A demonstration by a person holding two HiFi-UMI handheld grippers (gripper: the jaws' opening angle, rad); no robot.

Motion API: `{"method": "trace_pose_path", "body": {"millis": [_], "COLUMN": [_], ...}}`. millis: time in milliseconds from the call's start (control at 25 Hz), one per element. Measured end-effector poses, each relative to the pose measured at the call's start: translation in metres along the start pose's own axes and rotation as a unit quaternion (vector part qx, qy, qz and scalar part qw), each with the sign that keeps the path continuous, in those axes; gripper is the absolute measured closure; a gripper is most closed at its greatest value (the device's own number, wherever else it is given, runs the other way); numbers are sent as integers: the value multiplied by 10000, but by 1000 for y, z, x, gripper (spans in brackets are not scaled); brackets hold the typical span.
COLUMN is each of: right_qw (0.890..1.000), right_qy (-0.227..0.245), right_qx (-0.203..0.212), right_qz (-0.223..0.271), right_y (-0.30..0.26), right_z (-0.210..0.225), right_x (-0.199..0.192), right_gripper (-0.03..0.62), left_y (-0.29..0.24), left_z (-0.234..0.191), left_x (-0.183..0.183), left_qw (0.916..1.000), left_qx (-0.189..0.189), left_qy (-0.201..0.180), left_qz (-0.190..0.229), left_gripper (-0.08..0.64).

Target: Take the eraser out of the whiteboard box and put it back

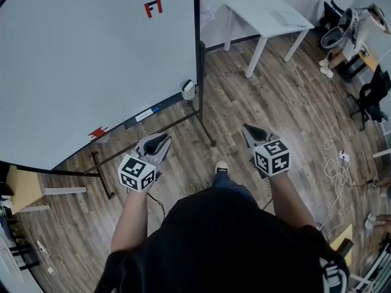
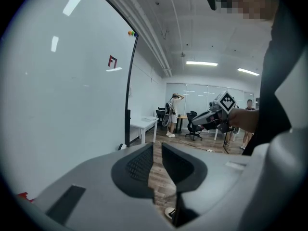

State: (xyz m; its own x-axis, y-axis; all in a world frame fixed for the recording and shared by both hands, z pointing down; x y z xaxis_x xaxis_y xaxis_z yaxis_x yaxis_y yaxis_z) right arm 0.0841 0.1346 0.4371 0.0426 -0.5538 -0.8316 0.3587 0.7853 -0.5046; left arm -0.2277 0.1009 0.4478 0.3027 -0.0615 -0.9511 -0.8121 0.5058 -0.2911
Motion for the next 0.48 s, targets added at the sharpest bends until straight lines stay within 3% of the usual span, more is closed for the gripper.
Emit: {"method": "trace_pose_path", "body": {"millis": [480], "right_qw": [9994], "right_qy": [-77], "right_qx": [228], "right_qz": [-250], "right_y": [-43], "right_z": [44], "right_x": [13], "right_gripper": [597], "left_y": [-56], "left_z": [-20], "left_x": [-6], "left_qw": [9995], "left_qx": [41], "left_qy": [130], "left_qz": [-274], "left_gripper": [497]}}
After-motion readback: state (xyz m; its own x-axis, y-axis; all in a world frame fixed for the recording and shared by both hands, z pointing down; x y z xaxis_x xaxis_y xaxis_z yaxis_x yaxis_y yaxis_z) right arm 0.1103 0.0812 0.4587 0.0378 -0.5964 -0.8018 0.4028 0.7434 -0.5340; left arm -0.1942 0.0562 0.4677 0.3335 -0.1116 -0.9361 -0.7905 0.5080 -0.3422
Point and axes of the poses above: the fingertips, and each gripper's own axes: y backward along the fingers, z to its right, x out of its top, the point moved 6 cm from there along y, backward along the fingers, and after that the axes turned 12 degrees about -y, right-handed, at the moved point
